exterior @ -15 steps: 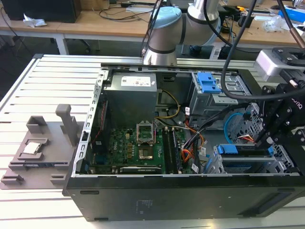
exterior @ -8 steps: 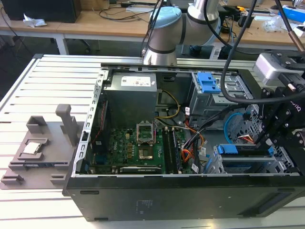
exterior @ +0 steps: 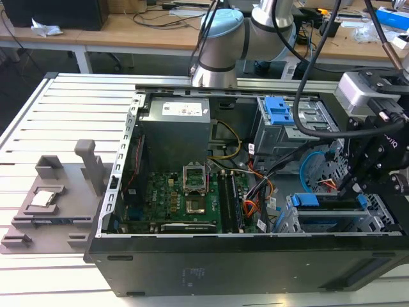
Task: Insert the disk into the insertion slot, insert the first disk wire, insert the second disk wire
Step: 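Insert the first disk wire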
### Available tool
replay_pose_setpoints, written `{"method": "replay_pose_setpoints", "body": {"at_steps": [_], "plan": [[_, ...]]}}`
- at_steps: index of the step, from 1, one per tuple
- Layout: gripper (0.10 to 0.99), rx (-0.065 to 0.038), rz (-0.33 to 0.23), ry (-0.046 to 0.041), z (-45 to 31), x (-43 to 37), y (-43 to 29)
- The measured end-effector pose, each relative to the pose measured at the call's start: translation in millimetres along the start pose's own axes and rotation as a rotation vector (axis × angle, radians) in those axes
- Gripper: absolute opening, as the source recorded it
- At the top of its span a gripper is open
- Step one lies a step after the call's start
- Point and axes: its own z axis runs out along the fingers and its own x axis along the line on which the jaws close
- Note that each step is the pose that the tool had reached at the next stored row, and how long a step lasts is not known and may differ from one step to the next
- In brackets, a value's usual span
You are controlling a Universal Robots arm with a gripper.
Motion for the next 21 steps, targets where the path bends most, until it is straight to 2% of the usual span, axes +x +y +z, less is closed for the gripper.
{"method": "replay_pose_setpoints", "body": {"at_steps": [9, 21], "plan": [[0.161, 0.0, 0.0, -0.0021, 3.4, -4.6, -0.2], [0.161, 0.0, 0.0, -0.0025, 8.7, -5.1, -4.6]]}}
